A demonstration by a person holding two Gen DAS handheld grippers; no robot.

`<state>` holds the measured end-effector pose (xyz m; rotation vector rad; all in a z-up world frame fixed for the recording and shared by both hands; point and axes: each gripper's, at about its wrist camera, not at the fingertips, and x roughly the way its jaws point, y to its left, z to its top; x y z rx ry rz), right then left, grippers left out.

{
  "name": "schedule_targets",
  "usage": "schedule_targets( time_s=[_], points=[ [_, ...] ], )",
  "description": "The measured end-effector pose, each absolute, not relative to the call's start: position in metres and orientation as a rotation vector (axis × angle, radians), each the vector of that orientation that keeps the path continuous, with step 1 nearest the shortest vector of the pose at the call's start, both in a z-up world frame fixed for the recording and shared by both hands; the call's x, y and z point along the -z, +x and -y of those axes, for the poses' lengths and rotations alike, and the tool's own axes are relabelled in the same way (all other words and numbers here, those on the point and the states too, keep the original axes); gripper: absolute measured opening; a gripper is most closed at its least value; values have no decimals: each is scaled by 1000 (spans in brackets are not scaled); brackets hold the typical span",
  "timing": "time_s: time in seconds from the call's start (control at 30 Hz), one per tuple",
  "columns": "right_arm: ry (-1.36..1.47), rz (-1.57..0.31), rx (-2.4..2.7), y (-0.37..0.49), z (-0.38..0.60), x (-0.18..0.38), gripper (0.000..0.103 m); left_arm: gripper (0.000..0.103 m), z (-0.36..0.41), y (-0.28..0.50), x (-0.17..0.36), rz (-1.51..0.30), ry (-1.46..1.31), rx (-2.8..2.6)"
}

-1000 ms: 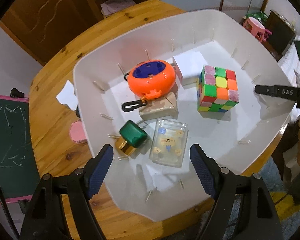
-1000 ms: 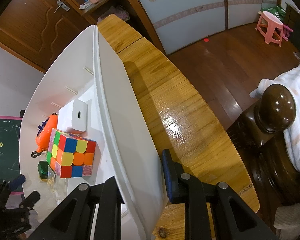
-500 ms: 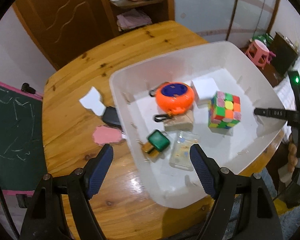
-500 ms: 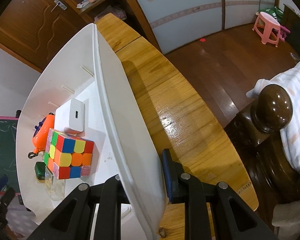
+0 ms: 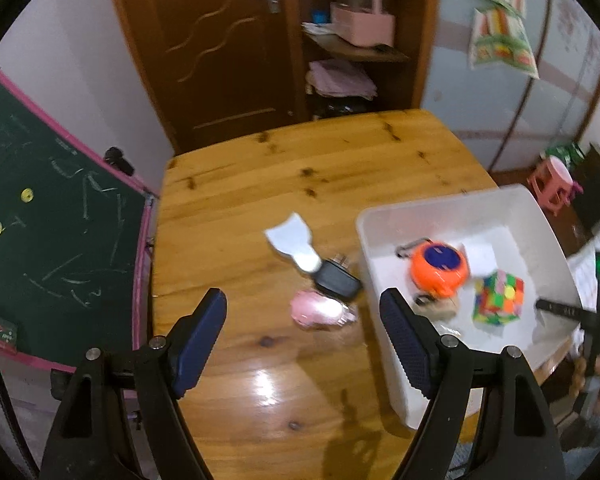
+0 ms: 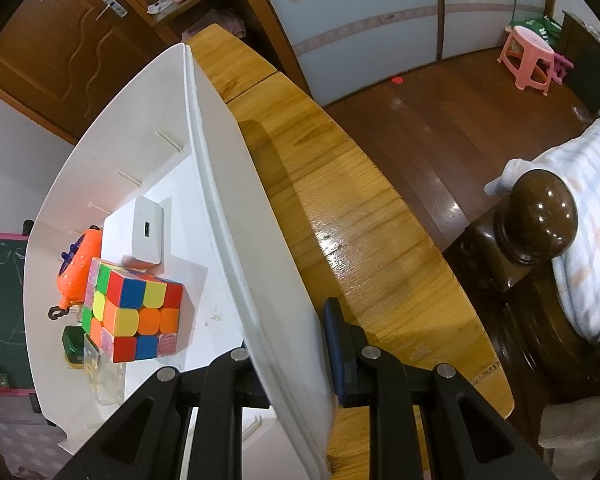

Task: Organize rigid objects
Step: 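Move the left tool back to the white paper cutout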

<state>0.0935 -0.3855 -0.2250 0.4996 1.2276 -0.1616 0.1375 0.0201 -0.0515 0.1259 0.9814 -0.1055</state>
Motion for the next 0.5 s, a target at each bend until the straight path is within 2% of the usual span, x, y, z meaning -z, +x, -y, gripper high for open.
schedule_targets(
  time_s=[0.2, 0.5],
  points=[
    [492, -1234, 176, 95, 384, 223, 22, 82, -43, 166, 56, -1009, 59, 81],
    [479, -1239, 191, 96, 379, 221, 22, 82, -43, 228, 103, -1100, -24, 34]
  ],
)
